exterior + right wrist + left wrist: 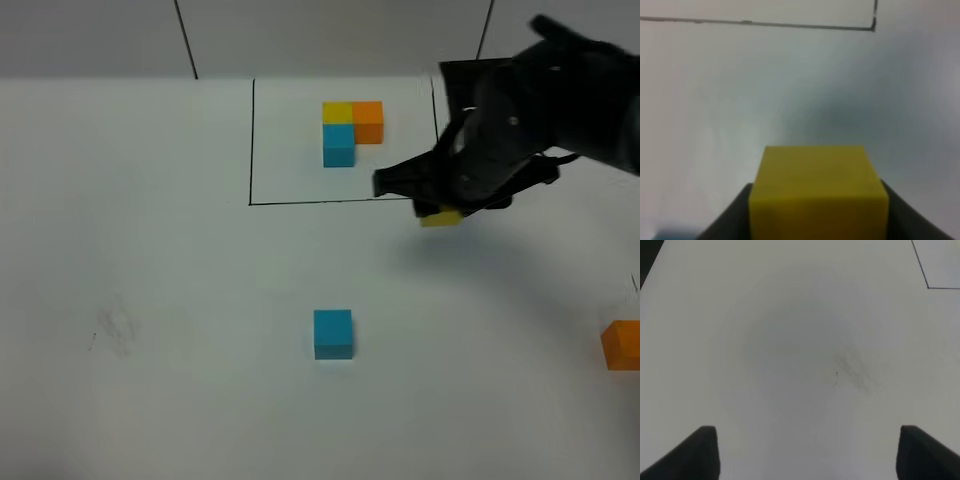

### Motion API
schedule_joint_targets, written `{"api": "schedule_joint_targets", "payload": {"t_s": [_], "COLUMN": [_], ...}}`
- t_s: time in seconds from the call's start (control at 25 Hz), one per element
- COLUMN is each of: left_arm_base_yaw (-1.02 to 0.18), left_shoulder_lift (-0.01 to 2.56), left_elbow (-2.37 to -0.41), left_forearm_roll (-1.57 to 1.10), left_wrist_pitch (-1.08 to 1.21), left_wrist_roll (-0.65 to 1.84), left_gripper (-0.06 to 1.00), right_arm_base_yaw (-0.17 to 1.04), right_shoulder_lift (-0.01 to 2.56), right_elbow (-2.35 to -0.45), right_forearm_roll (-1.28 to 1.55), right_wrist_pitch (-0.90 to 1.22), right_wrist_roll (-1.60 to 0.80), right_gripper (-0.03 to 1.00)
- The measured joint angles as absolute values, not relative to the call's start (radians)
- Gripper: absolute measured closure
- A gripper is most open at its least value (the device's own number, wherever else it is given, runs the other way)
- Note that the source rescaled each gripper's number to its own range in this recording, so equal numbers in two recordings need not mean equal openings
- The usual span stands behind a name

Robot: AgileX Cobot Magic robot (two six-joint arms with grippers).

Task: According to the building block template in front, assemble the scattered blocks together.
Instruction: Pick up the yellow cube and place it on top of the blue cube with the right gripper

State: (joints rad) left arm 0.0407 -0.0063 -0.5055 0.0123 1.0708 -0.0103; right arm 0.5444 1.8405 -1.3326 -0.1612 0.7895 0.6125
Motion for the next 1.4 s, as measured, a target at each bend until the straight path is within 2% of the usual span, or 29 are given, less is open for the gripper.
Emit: {"api": "schedule_joint_targets", "payload": {"t_s": [0.2, 0.4, 0.8, 1.4], "left_arm_base_yaw": [0.041, 0.041, 0.041, 0.041], "left_shoulder_lift": [-0.006, -0.006, -0.006, -0.006], "left_elbow": [-0.506, -0.506, -0.506, -0.506], "left_forearm_roll": [0.012, 0.012, 0.012, 0.012], "left_wrist_pitch": [1.071, 1.071, 1.071, 1.071], "left_wrist_roll": [-0.010, -0.010, -0.010, -0.010], "left_gripper": [0.40, 0.40, 0.40, 0.40], "right_arm_base_yaw": [0.682, 0.734, 0.825, 0.839], "right_shoulder_lift": [1.982, 2.089, 2.126, 2.178], "right_elbow": [-1.516, -1.634, -1.646, -1.647], "right_forearm_roll": [-0.222, -0.223, -0.228, -0.211], "right_wrist_pitch": [0.909, 1.039, 1.048, 1.009], "right_wrist_roll": [0.817, 0.924, 0.931, 0.956], "right_gripper": [0.95, 0.95, 0.95, 0.95]}}
